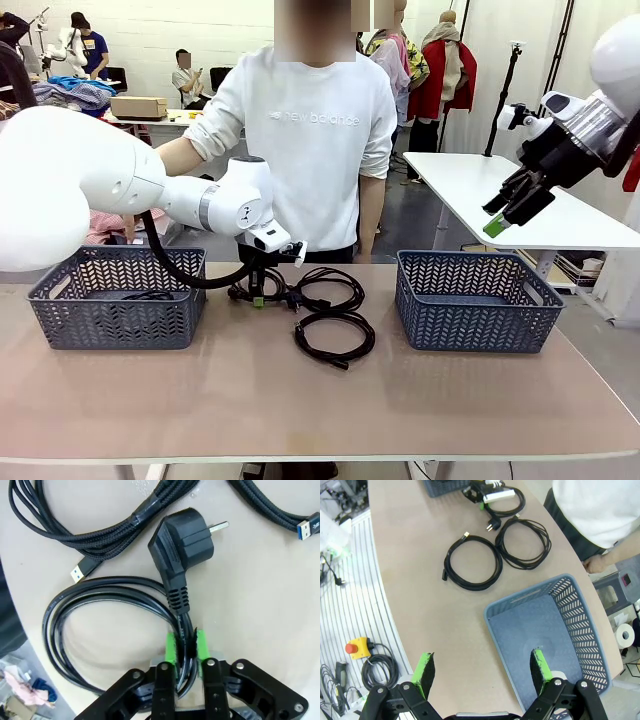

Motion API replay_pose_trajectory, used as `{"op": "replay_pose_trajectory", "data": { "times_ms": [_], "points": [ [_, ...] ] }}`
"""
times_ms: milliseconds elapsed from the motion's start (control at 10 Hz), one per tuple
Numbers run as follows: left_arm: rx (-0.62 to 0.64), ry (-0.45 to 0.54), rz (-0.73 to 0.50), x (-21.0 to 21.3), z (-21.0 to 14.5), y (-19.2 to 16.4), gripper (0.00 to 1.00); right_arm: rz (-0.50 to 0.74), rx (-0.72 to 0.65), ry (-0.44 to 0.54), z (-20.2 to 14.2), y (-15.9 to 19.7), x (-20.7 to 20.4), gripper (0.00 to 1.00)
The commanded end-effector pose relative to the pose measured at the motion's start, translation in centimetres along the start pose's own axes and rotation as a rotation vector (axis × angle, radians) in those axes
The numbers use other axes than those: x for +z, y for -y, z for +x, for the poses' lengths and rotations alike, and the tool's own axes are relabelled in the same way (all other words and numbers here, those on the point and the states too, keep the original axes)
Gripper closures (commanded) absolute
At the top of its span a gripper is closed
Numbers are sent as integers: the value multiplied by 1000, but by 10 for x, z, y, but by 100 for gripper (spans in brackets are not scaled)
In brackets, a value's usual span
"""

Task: Organize the cables according to human instructions.
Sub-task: Pick up a bundle of cables and place it in the basket indicated by the human.

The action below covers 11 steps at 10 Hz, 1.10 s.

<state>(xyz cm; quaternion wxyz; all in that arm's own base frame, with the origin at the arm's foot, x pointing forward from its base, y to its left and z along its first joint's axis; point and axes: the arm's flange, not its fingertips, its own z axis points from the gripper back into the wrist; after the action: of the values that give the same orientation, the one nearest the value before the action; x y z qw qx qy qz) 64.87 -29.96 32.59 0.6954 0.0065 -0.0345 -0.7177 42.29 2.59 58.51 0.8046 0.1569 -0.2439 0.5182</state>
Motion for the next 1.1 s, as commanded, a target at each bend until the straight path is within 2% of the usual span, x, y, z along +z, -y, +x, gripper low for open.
{"op": "replay_pose_trajectory", "data": {
  "times_ms": [0,300,500,1000],
  "points": [
    [18,-31,7,3,-2,2,97,-2,1,-1,2,1,2,0],
    [30,-49,14,11,-4,5,100,-2,1,-1,2,1,2,0],
    [28,-61,73,36,-4,6,100,-2,1,-1,2,1,2,0],
    [-1,-22,179,159,1,26,100,-2,1,-1,2,1,2,0]
  ]
}}
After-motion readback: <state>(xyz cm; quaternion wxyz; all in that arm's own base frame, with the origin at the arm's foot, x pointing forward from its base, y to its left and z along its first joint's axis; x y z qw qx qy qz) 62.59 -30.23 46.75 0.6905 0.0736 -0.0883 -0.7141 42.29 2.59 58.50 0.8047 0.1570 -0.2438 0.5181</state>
